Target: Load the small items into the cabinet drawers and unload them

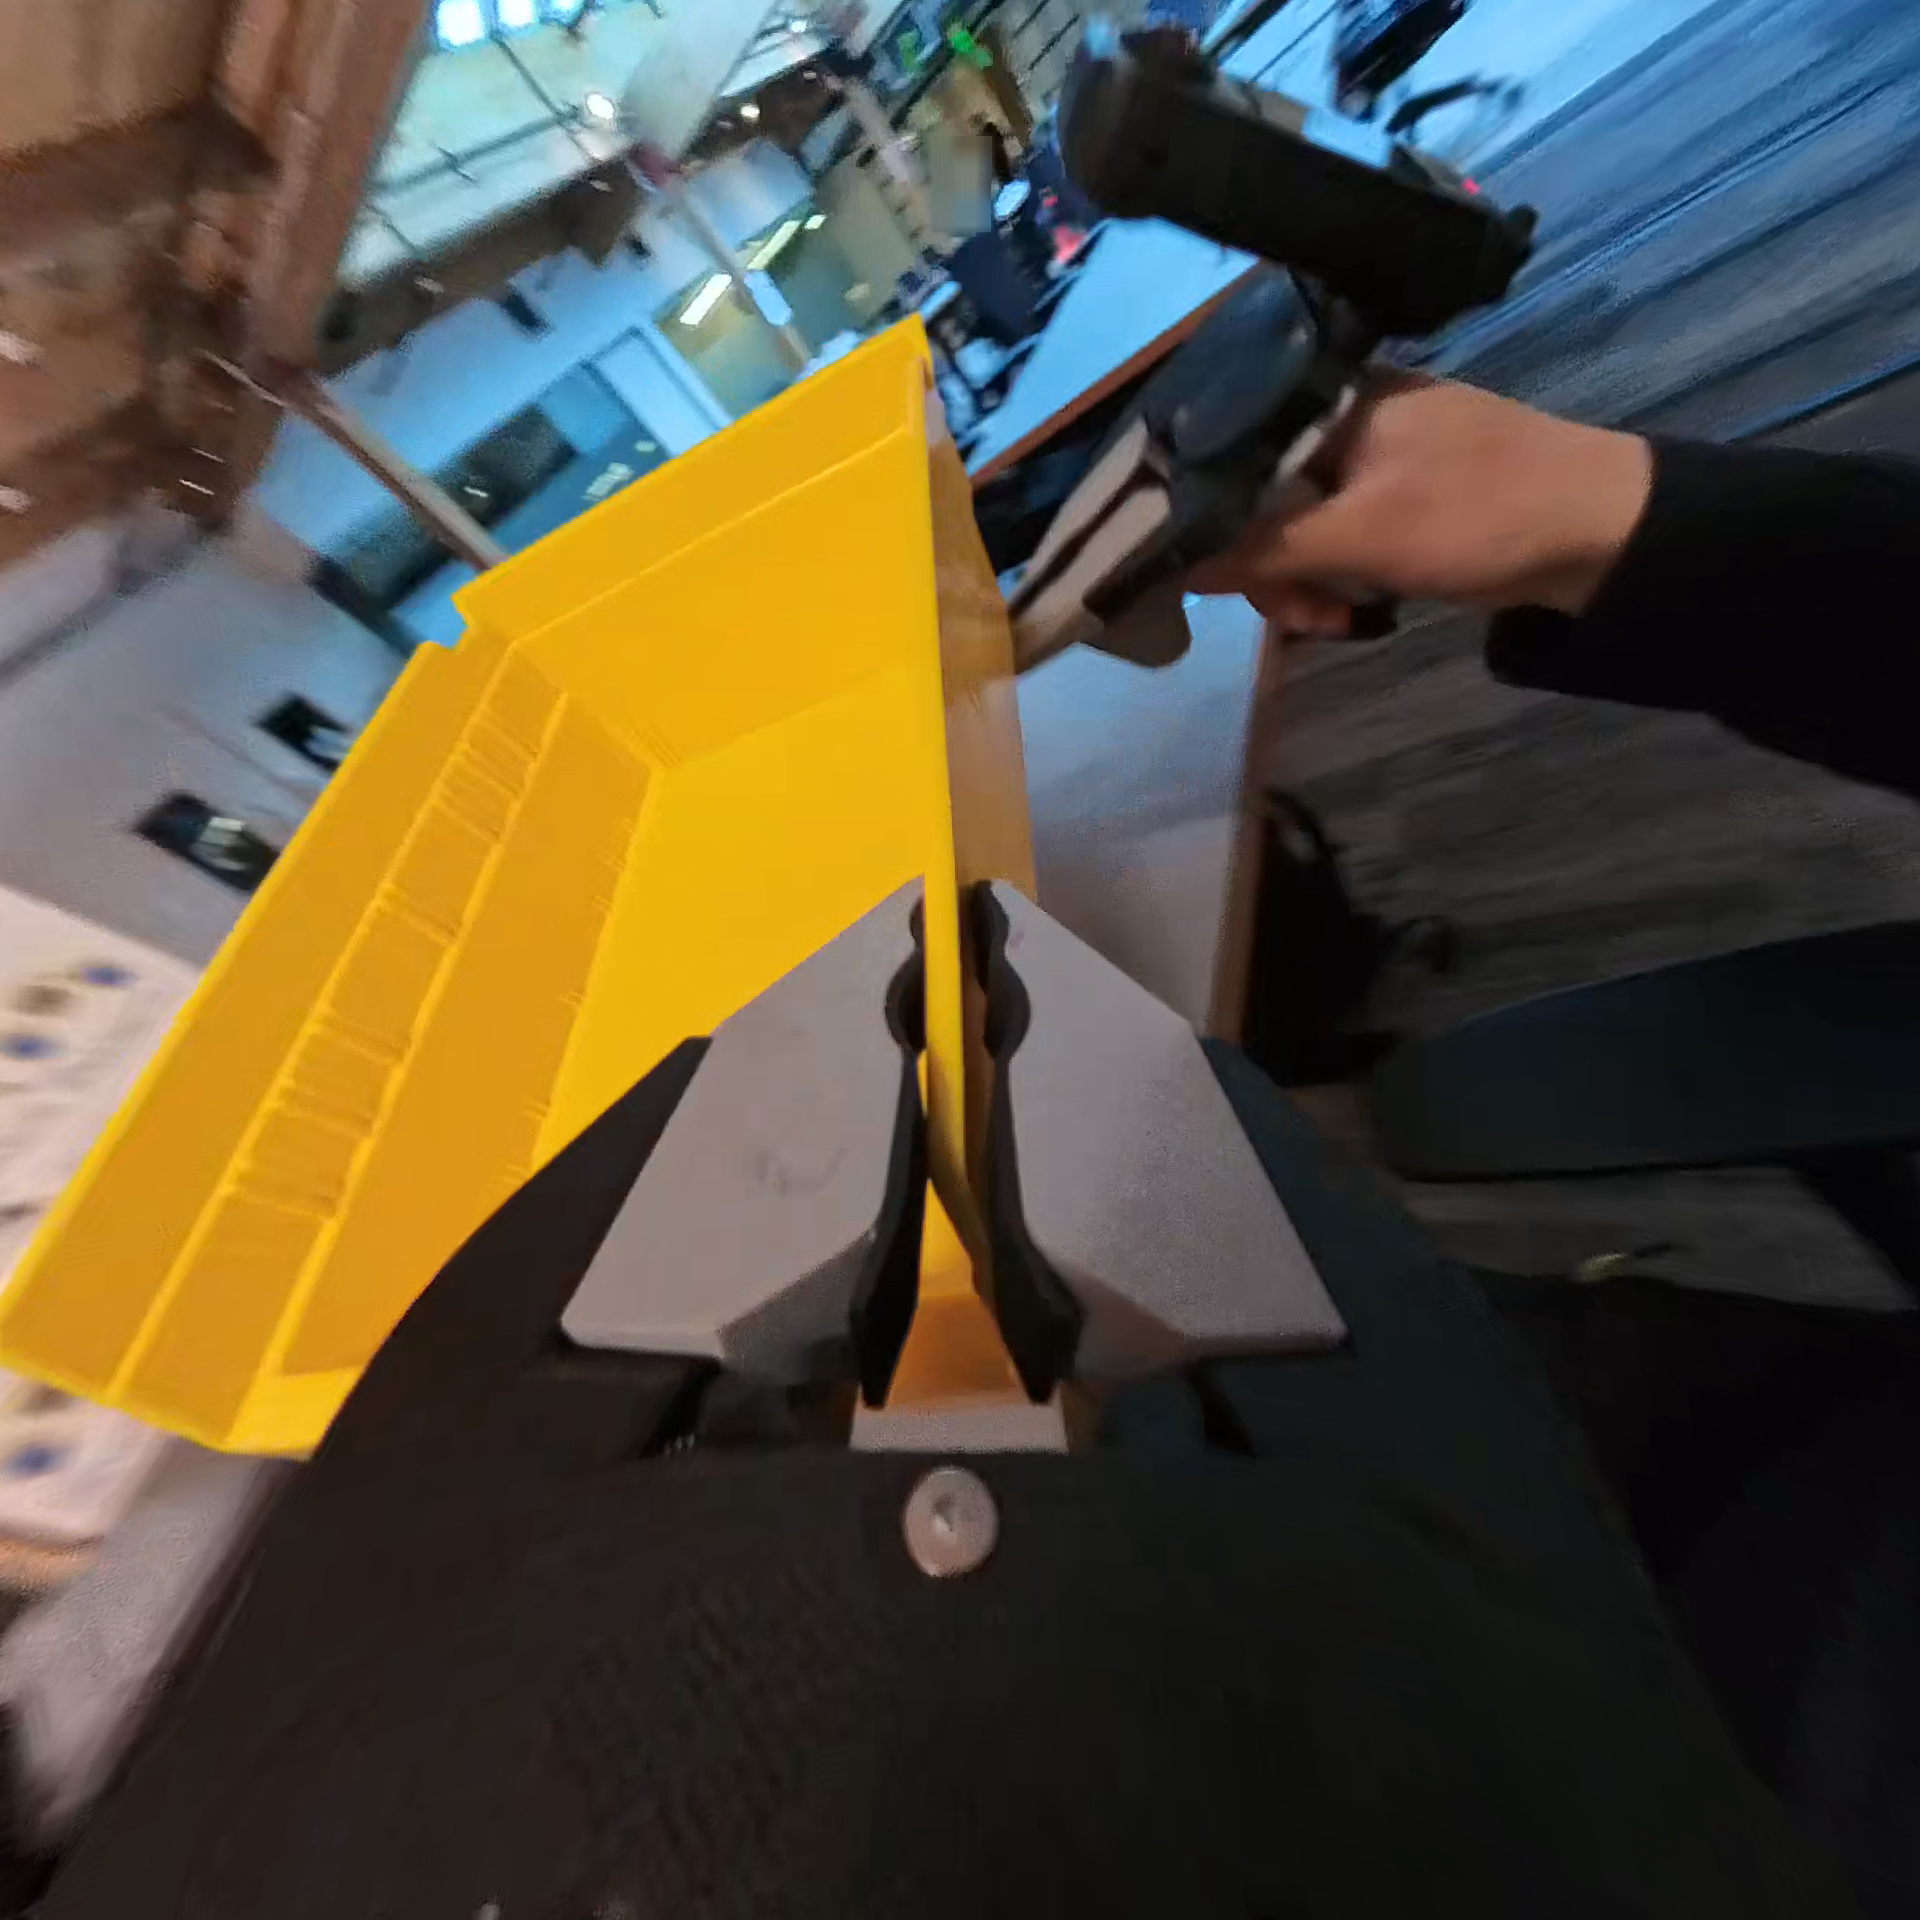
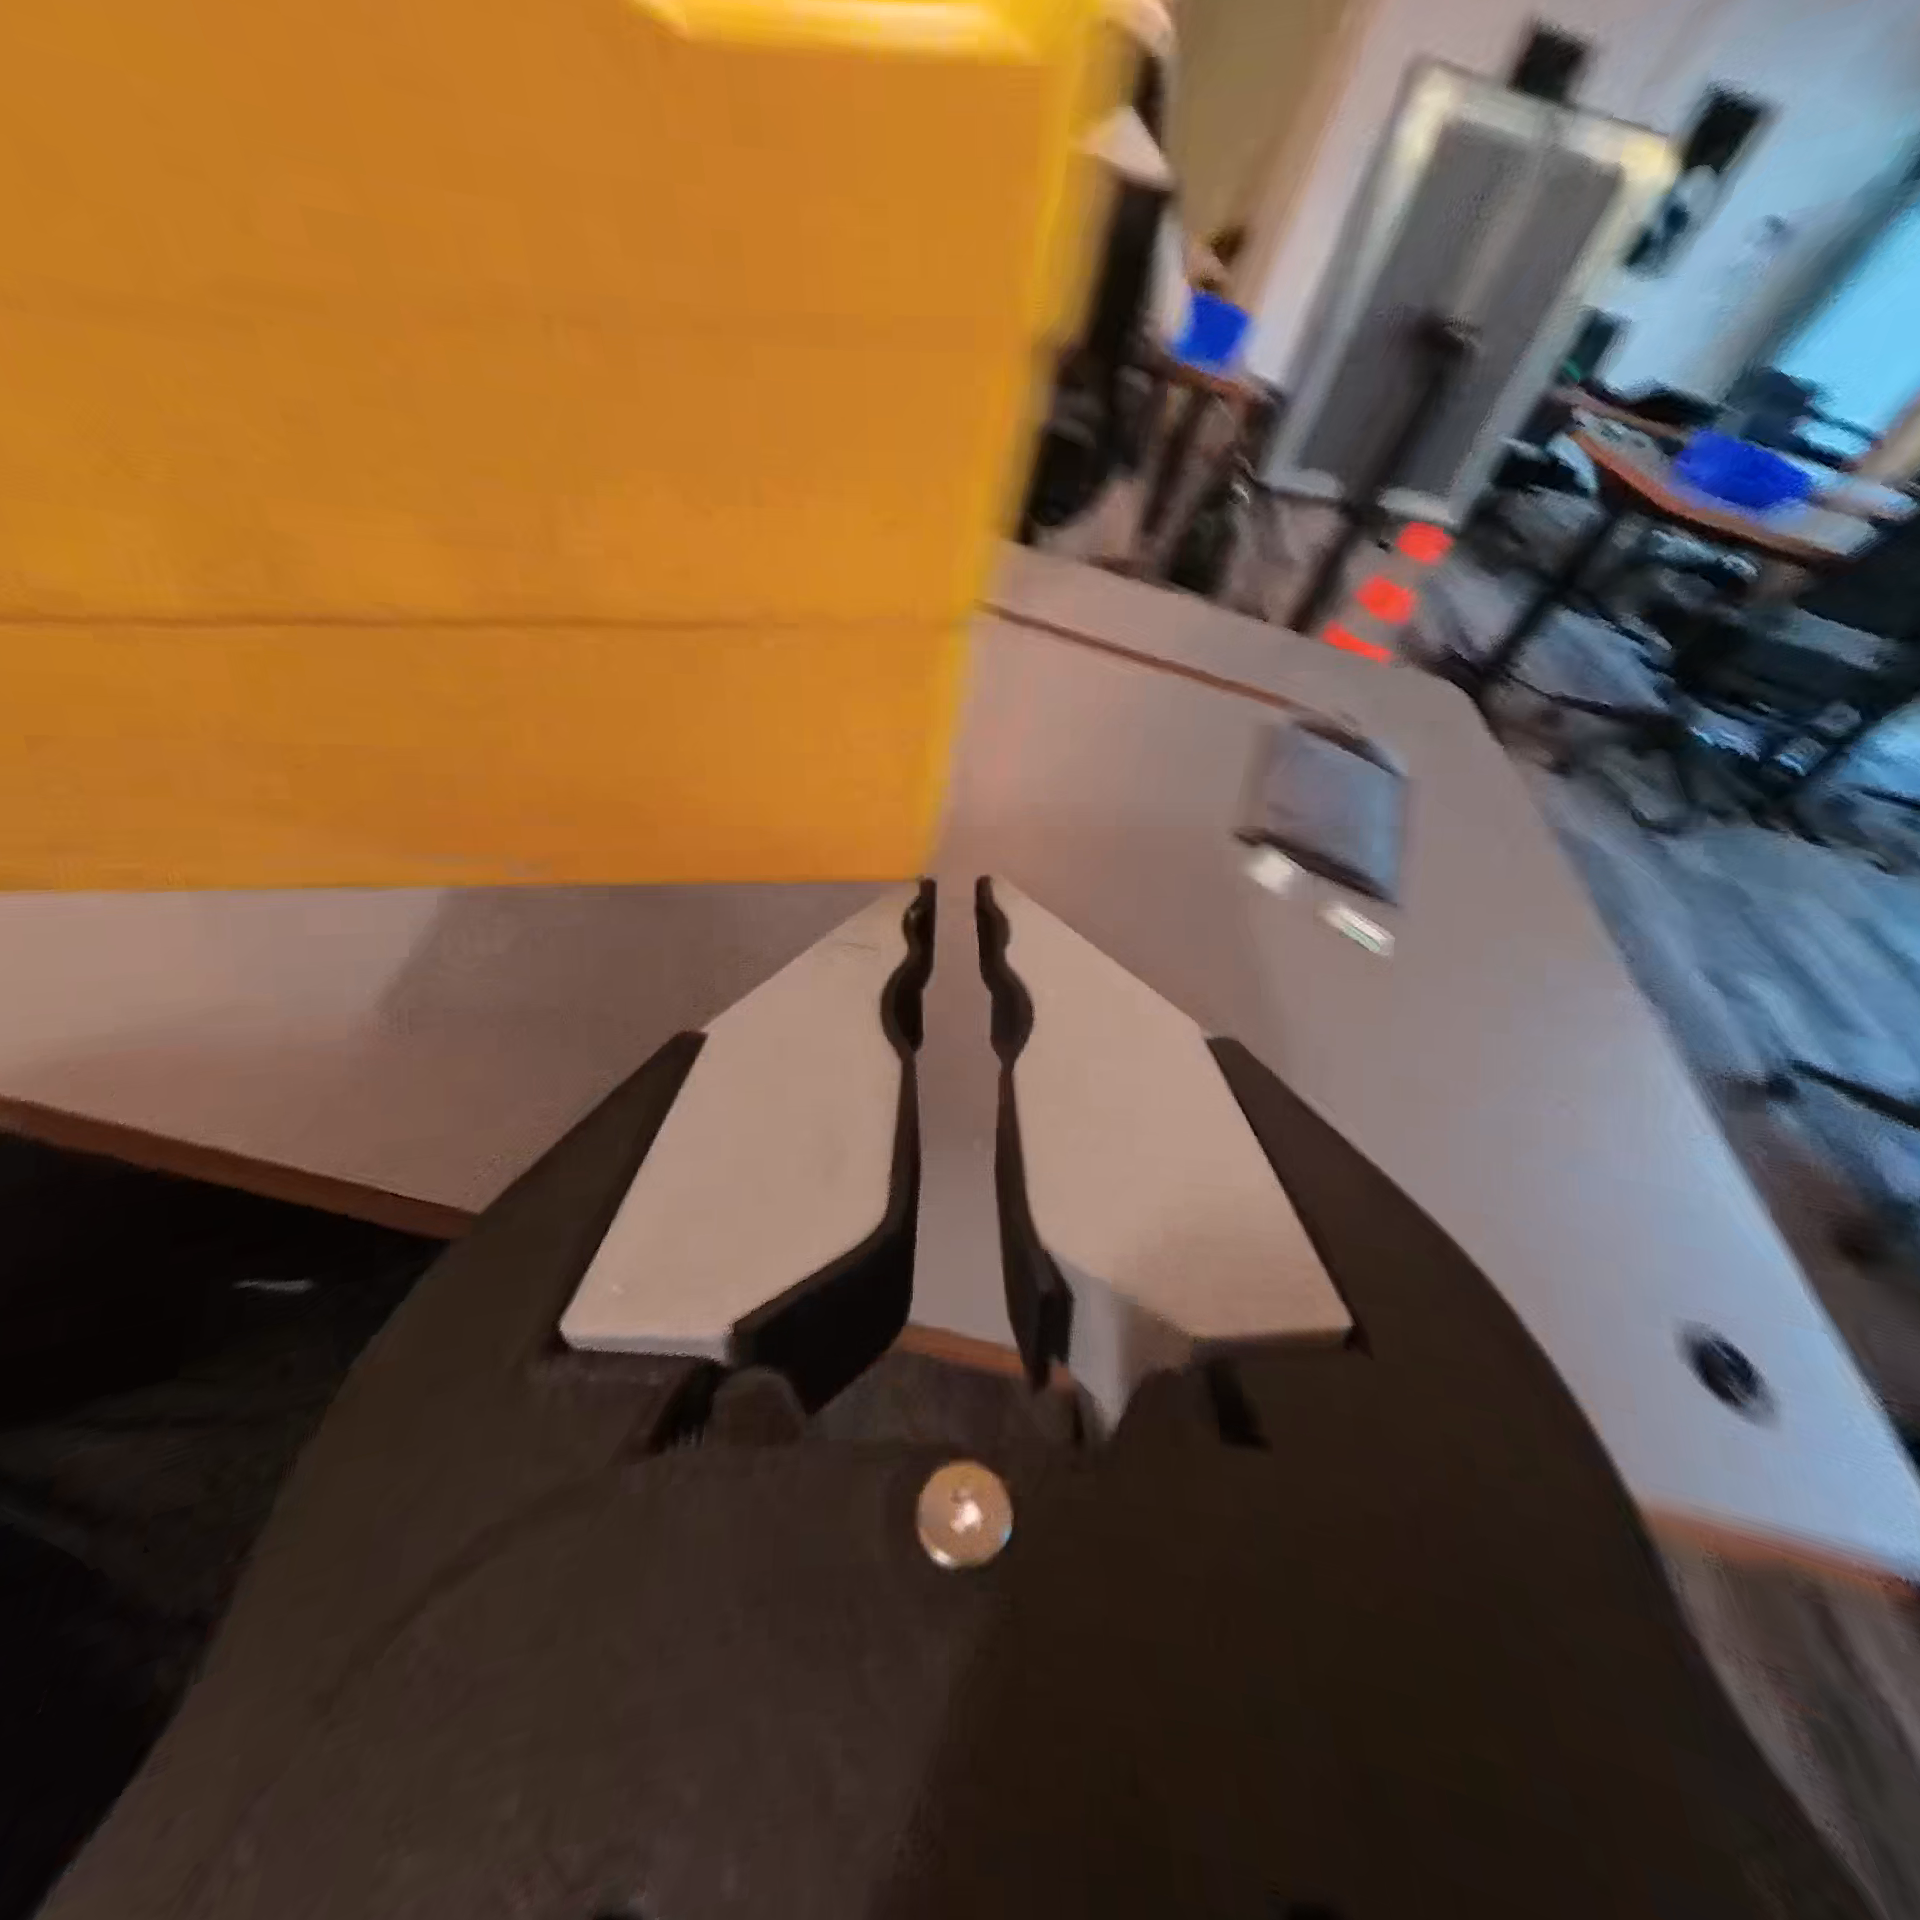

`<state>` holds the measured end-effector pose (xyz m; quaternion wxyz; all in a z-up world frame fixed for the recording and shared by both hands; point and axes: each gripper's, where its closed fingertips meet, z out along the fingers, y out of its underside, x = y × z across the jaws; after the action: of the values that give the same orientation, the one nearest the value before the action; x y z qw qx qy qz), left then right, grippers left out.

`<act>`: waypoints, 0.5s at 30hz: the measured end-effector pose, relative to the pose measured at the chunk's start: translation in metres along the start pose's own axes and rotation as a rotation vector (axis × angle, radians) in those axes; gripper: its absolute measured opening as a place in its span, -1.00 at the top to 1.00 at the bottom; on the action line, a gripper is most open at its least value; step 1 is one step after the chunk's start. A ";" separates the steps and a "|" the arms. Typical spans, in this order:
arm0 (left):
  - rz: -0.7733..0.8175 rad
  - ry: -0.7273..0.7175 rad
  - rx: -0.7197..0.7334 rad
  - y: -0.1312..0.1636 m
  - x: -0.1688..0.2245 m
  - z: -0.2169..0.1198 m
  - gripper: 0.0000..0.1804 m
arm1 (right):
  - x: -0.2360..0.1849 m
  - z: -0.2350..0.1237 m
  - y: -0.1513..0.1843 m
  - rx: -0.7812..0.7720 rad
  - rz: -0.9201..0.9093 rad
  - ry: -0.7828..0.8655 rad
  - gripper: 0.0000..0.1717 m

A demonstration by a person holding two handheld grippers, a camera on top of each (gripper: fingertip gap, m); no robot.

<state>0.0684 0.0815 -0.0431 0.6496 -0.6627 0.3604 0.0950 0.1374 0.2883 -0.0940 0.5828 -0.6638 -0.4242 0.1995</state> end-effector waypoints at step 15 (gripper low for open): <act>-0.218 0.076 -0.253 0.116 0.058 0.212 0.94 | 0.081 -0.015 0.072 -0.048 0.325 0.036 0.81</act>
<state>0.1129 0.2700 -0.1982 0.5534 -0.7773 0.2961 0.0433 0.2182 0.3468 -0.1399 0.5341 -0.7410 -0.3055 0.2690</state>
